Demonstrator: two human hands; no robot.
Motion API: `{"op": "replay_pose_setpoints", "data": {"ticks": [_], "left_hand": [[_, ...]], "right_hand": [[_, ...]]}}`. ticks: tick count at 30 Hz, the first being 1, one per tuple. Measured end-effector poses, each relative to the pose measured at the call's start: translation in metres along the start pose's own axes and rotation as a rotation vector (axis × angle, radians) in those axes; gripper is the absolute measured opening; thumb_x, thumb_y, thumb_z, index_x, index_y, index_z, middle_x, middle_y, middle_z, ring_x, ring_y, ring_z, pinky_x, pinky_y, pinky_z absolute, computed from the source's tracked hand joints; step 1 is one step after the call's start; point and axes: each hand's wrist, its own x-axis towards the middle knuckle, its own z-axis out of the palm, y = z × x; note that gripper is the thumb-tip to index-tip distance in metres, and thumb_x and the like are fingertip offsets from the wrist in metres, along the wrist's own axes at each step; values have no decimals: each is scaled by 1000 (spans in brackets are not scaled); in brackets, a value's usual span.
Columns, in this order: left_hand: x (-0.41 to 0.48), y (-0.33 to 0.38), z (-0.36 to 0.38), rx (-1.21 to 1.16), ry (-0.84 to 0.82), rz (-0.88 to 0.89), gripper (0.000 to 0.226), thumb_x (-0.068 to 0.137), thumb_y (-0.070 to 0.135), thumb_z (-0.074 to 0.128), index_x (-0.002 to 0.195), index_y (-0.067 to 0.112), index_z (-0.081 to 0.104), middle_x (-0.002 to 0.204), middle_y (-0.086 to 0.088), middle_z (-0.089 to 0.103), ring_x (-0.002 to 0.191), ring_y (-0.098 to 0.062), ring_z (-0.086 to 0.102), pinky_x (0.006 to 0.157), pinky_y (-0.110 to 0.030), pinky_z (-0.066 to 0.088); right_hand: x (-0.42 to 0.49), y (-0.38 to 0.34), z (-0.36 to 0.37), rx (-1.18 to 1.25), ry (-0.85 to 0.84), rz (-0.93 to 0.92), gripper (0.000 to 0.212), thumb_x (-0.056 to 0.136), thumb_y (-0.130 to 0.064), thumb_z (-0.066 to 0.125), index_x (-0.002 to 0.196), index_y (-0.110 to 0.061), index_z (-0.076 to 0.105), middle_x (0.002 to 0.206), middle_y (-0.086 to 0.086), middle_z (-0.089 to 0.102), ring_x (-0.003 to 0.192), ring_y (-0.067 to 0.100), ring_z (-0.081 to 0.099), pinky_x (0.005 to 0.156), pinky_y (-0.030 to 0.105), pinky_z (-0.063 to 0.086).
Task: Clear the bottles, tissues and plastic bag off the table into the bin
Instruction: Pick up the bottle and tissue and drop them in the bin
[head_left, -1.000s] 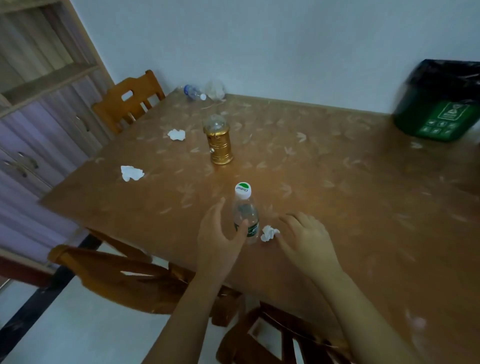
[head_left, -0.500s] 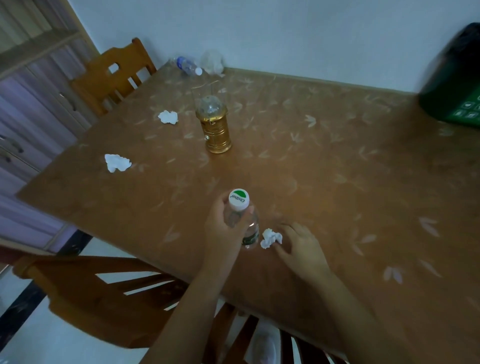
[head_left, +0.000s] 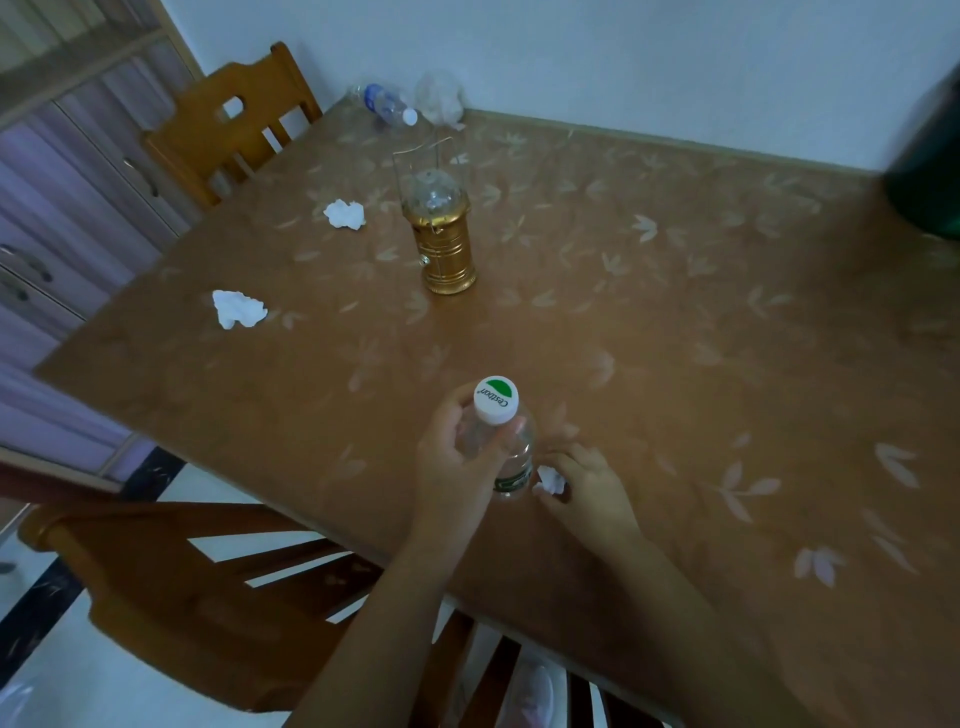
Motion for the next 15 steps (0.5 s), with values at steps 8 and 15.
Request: {"op": "replay_pose_setpoints", "data": {"ticks": [8, 15], "left_hand": [[1, -7, -1, -32, 0, -9, 31, 71, 33, 72, 100, 34, 60, 99, 8, 68, 97, -7, 61, 83, -32, 50], [-2, -6, -1, -61, 1, -22, 40, 65, 43, 70, 102, 32, 60, 100, 7, 67, 97, -6, 61, 80, -26, 49]], "right_hand": [[-11, 11, 8, -24, 17, 34, 29, 75, -17, 69, 103, -10, 63, 105, 5, 61, 97, 25, 49, 77, 32, 42], [-27, 15, 8, 55, 25, 108, 18, 76, -10, 66, 94, -6, 63, 99, 8, 58, 91, 22, 46, 74, 25, 36]]}}
